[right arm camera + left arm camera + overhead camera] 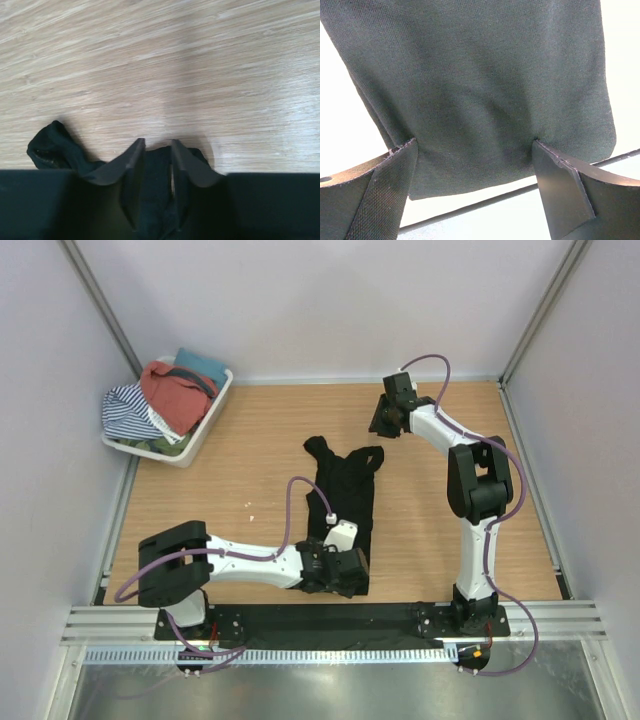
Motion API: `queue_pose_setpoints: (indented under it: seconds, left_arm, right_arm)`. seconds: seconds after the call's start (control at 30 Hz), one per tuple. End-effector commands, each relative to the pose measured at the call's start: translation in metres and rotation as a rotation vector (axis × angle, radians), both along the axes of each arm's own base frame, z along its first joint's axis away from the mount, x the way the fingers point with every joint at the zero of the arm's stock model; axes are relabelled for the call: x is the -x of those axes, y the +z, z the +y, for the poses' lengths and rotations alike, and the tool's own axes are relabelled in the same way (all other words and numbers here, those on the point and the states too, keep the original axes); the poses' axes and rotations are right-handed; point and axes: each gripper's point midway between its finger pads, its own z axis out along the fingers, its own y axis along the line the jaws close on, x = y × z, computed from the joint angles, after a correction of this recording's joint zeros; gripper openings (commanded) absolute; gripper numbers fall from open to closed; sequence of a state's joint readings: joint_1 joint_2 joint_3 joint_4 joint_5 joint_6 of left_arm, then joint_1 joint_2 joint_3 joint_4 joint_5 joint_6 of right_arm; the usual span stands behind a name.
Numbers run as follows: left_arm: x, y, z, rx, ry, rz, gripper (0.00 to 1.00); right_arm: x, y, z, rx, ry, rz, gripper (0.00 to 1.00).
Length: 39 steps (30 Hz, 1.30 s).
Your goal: Fold and stack the tank tops
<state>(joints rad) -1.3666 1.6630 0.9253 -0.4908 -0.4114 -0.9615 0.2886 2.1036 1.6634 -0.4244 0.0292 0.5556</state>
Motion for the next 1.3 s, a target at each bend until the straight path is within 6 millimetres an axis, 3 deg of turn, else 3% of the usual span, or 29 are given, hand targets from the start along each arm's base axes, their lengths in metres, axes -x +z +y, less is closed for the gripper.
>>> queue_pose_setpoints:
  seconds: [0.0,0.13,0.23,0.3,0.33,0.4,0.43,0.47,0.63,0.67,0.7,0.73,0.8,0.93,0.97,1.07,1.1,1.27]
  left_arm:
    - [0.047,-0.046,0.041,-0.172,-0.031,0.212,0.95]
    - [0.038,-0.029,0.042,-0.166,-0.025,0.161,0.99]
    - [0.026,-0.001,0.033,-0.113,-0.024,0.121,1.00]
    - [0.015,0.022,0.024,-0.058,-0.023,0.095,1.00]
    - [0.012,0.029,0.026,-0.056,-0.018,0.093,1.00]
    - [-0.002,0.052,0.019,-0.002,-0.016,0.069,1.00]
    - [-0.007,0.059,0.021,0.001,-0.010,0.065,1.00]
    - [-0.021,0.070,0.021,0.023,0.003,0.048,1.00]
    - [-0.059,0.105,0.025,0.113,0.030,0.025,1.00]
    - [-0.077,0.112,0.029,0.126,0.066,0.011,1.00]
    - [-0.087,0.114,0.032,0.128,0.078,0.005,0.99]
    - [-0.096,0.115,0.031,0.143,0.071,0.012,0.99]
    - [-0.131,0.122,0.035,0.193,0.122,-0.005,0.99]
    - [-0.187,0.128,0.032,0.243,0.180,-0.024,0.99]
    - [-0.203,0.119,0.038,0.234,0.213,-0.019,0.98]
    - [-0.243,0.120,0.035,0.317,0.267,-0.030,0.90]
    - [-0.257,0.108,0.031,0.334,0.283,-0.023,0.86]
    - [-0.304,0.086,0.020,0.461,0.362,0.008,0.72]
  right_arm:
    - [-0.007,0.013,0.004,-0.008,0.008,-0.038,0.37]
    - [-0.004,0.029,-0.003,-0.001,0.005,-0.062,0.40]
    - [0.003,0.031,-0.013,-0.010,0.005,-0.060,0.41]
    - [0.007,0.044,-0.017,-0.016,0.003,-0.088,0.42]
    - [0.018,0.039,-0.014,-0.044,0.031,-0.069,0.42]
    - [0.026,0.059,-0.013,-0.065,0.047,-0.115,0.45]
    - [0.037,0.052,-0.013,-0.075,0.059,-0.096,0.47]
    - [0.043,0.066,-0.012,-0.090,0.069,-0.129,0.48]
    - [0.083,0.055,-0.016,-0.102,0.101,-0.094,0.54]
    - [0.088,0.054,-0.017,-0.103,0.104,-0.091,0.54]
    - [0.098,0.042,-0.020,-0.098,0.104,-0.062,0.55]
    - [0.104,0.044,-0.021,-0.098,0.104,-0.065,0.55]
    - [0.114,0.032,-0.023,-0.103,0.099,-0.045,0.54]
    - [0.123,0.022,-0.024,-0.109,0.094,-0.028,0.55]
    - [0.124,0.021,-0.023,-0.111,0.097,-0.029,0.56]
    - [0.123,0.015,-0.024,-0.108,0.090,-0.022,0.56]
    - [0.122,0.014,-0.024,-0.106,0.090,-0.019,0.57]
    - [0.118,0.005,-0.026,-0.092,0.074,-0.004,0.48]
